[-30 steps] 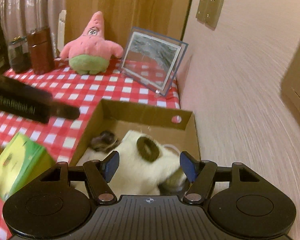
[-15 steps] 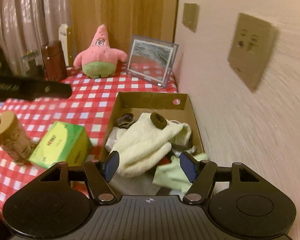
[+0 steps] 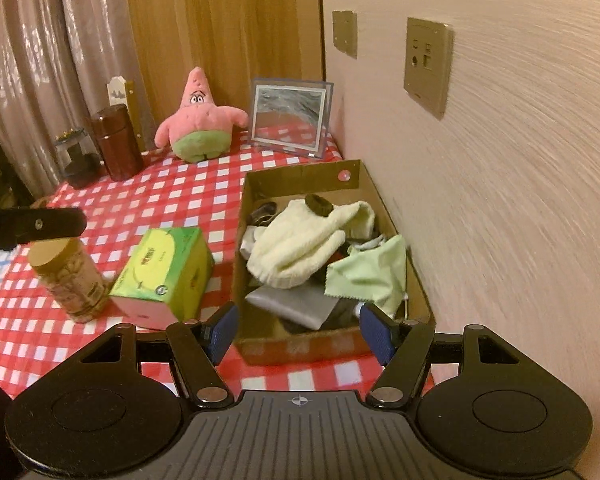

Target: Organize soft objects

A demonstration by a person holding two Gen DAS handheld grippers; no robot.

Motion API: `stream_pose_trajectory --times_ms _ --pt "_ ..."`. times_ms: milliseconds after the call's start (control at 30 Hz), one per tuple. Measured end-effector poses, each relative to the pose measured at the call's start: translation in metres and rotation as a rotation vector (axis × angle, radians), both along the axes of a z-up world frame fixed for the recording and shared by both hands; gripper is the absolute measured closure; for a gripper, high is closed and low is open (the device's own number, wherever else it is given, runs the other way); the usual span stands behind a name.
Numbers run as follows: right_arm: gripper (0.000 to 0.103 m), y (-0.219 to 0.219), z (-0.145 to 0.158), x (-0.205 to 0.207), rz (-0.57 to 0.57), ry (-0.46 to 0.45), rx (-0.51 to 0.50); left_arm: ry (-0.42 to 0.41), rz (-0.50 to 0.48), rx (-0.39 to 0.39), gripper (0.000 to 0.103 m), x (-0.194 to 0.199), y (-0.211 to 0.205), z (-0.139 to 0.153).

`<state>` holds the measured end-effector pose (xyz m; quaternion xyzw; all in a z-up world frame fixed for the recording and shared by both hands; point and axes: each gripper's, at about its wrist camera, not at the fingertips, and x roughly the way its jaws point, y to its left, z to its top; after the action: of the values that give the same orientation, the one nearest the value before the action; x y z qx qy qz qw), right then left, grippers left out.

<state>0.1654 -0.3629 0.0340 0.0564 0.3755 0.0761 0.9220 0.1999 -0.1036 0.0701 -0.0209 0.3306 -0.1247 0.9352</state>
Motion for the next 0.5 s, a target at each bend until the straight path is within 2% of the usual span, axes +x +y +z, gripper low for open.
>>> stream_pose_trajectory --times_ms 233,500 --pt "0.032 0.005 0.008 -0.031 -0.020 -0.014 0.027 0.022 0.053 0.010 0.000 -0.045 0.010 -0.003" --pt "0.030 0.015 0.011 -0.058 -0.014 -0.022 -0.010 0.046 0.098 0.007 0.000 -0.082 0.018 -0.007"
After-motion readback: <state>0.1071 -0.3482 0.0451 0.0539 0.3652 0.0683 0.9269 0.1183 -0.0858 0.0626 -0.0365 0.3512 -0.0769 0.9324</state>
